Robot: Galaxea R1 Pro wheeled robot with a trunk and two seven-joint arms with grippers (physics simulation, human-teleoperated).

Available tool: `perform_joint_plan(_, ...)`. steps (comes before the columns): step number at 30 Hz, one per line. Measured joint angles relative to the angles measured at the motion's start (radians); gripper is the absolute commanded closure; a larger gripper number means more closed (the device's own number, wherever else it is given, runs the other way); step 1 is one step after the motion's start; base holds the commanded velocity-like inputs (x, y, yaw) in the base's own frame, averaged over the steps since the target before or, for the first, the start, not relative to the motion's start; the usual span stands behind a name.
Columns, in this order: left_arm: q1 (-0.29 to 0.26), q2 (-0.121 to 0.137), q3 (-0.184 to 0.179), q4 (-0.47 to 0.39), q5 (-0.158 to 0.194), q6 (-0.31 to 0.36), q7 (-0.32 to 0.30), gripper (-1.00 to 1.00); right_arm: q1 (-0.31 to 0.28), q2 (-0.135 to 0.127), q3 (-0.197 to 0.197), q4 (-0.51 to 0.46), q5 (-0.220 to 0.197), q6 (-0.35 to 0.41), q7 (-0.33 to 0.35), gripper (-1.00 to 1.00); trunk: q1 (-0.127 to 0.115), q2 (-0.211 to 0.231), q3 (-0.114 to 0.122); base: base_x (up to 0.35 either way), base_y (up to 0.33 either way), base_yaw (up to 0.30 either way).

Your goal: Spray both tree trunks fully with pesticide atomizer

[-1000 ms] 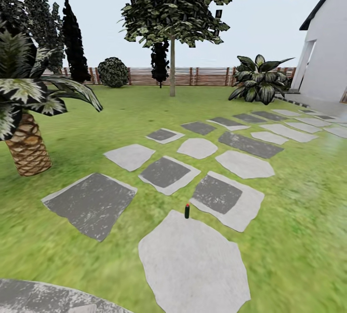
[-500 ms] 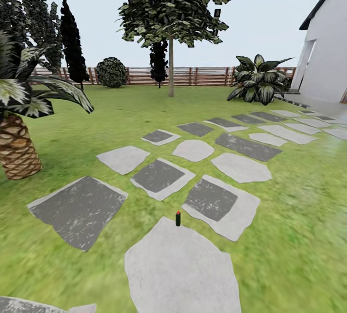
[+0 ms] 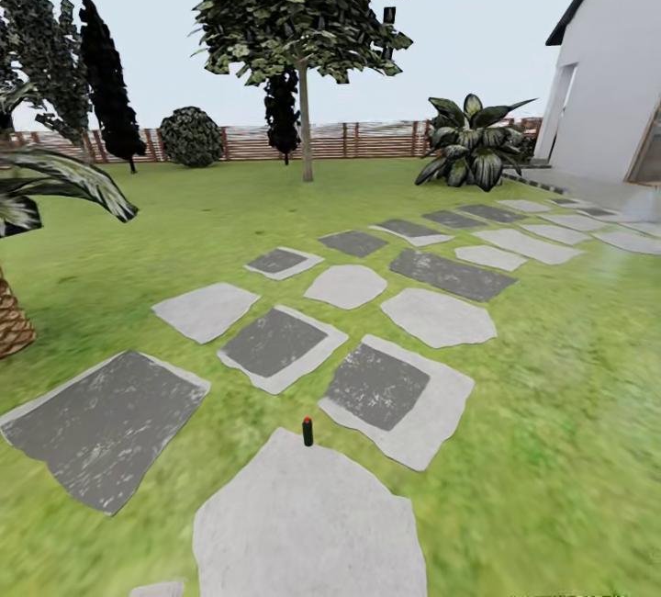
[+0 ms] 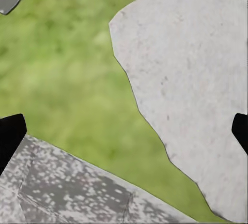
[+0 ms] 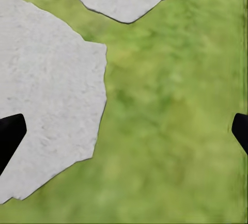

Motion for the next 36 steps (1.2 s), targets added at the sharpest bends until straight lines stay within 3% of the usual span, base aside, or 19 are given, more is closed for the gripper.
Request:
perform_joint_plan(24,0.0,0.002,0.009,0.0,0.0,0.0,0.0,-1.0,0.0,0.002,-0.001,0.0,-0.001,-0.002,0.0,-1.0,0.0,0.0,0.0,0.204,-0.227,-0.019)
perform_joint_plan(36,0.0,0.002,0.009,0.0,0.0,0.0,0.0,-1.0,0.0,0.002,-0.001,0.0,-0.001,-0.001,0.0,-1.0,0.0,0.0,0.0,0.204,-0.227,-0.187)
